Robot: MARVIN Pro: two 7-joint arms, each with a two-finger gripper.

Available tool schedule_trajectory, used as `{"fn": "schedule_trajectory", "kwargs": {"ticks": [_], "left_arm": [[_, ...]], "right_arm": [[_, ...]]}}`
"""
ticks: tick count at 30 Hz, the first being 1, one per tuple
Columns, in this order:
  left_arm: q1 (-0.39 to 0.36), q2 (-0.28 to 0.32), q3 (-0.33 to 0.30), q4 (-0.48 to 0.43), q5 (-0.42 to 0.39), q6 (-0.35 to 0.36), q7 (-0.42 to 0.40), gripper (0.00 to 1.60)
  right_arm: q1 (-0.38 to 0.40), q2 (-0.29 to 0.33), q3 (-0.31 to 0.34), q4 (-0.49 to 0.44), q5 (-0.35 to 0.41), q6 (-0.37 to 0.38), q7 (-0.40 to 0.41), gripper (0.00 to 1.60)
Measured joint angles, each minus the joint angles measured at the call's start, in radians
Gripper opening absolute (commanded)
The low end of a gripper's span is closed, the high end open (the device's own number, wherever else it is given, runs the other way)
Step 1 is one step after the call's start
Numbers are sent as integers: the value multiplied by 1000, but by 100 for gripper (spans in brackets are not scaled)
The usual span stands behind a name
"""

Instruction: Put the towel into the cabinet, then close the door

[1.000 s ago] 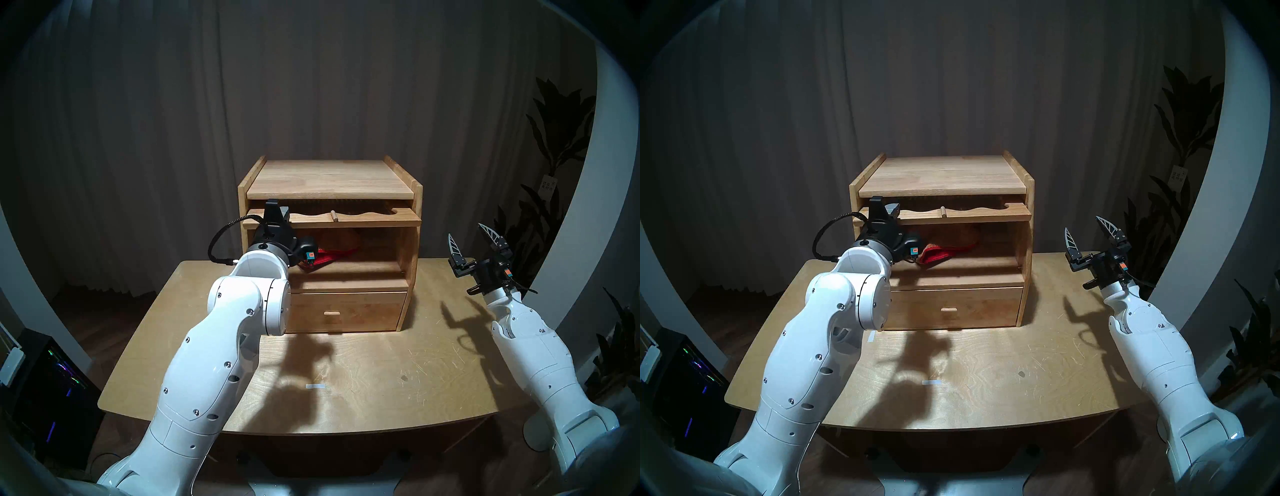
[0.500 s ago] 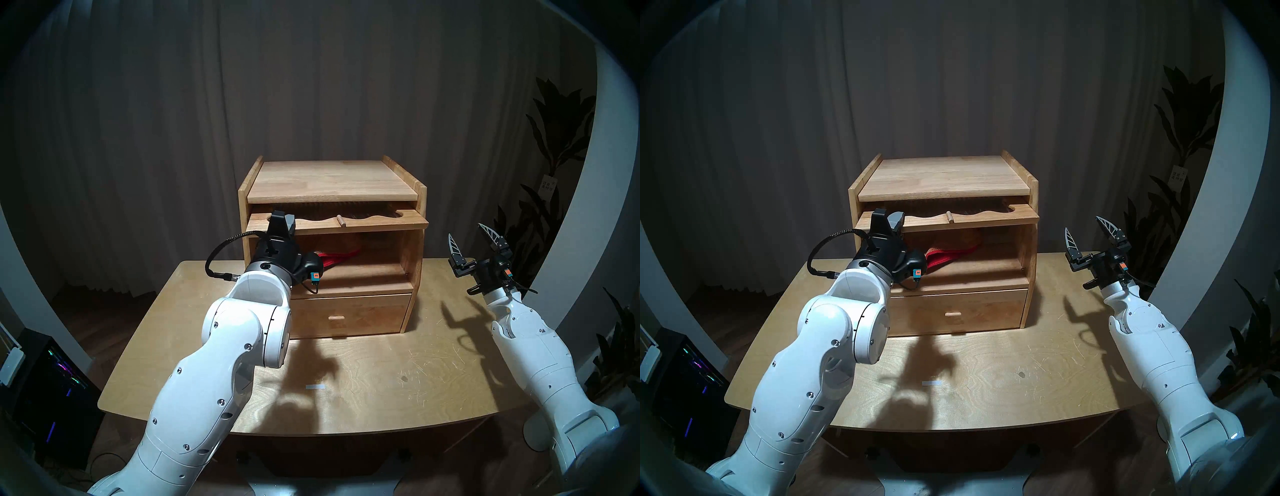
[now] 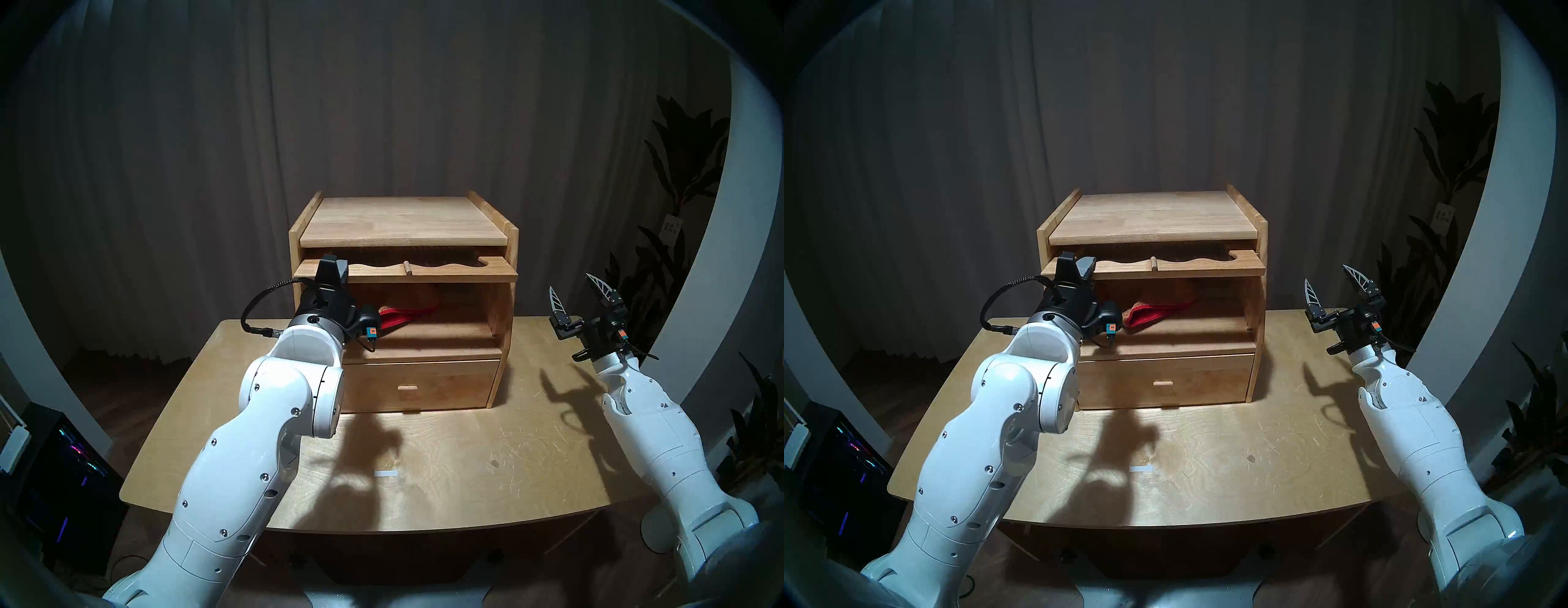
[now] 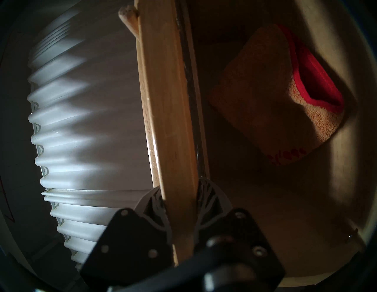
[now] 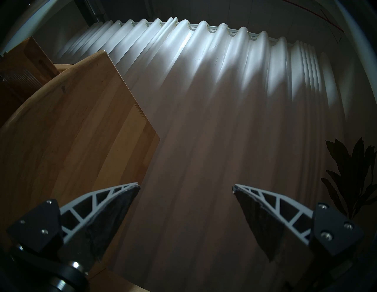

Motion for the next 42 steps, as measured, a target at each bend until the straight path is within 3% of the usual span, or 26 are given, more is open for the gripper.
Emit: {"fn": "schedule_trajectory", "kwargs": {"ticks": [14, 31, 42], "left_arm": [[90, 27, -15, -110, -15, 8, -3, 0], [306, 73, -22, -292, -17, 53, 19, 0], [379, 83, -20, -315, -25, 57, 50, 0]], "right_arm": [[0, 0, 0, 0, 0, 0, 0, 160], [0, 0, 0, 0, 1, 0, 0, 160], [1, 0, 0, 0, 1, 0, 0, 160]]}}
